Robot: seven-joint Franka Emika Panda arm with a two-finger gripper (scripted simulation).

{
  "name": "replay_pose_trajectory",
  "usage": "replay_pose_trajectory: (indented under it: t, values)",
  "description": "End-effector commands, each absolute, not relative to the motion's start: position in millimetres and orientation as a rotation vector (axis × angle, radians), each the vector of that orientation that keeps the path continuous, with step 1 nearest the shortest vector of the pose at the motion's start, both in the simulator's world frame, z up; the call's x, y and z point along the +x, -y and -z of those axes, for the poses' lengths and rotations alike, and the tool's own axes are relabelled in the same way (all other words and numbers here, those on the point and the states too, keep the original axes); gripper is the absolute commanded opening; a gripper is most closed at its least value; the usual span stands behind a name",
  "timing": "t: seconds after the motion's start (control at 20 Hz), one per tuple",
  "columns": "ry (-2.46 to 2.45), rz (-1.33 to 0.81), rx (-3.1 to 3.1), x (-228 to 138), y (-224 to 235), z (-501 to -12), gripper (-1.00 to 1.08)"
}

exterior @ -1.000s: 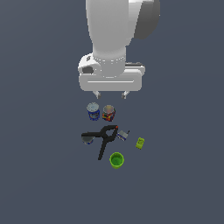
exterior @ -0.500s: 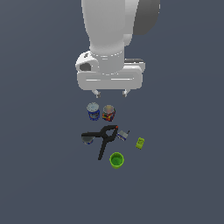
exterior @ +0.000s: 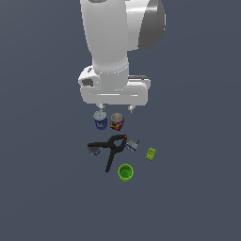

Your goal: Pick up a designated object from a clutter of objects.

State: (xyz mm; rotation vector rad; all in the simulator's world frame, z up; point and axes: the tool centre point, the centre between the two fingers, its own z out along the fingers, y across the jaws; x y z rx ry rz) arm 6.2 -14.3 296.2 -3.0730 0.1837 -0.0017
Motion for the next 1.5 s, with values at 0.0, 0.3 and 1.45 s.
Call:
replay_pose_trajectory:
  t: [0.0, 0.3, 1.45]
  values:
    - [-0.254, -0.001, -3.068, 11.0, 21.6, -281.5, 1.0]
    - [-0.503, -0.005, -3.042, 24.4, 48.3, -228.7, 1.0]
    - [-1.24, 0.0, -2.886, 19.8, 135.9, -63.8, 1.0]
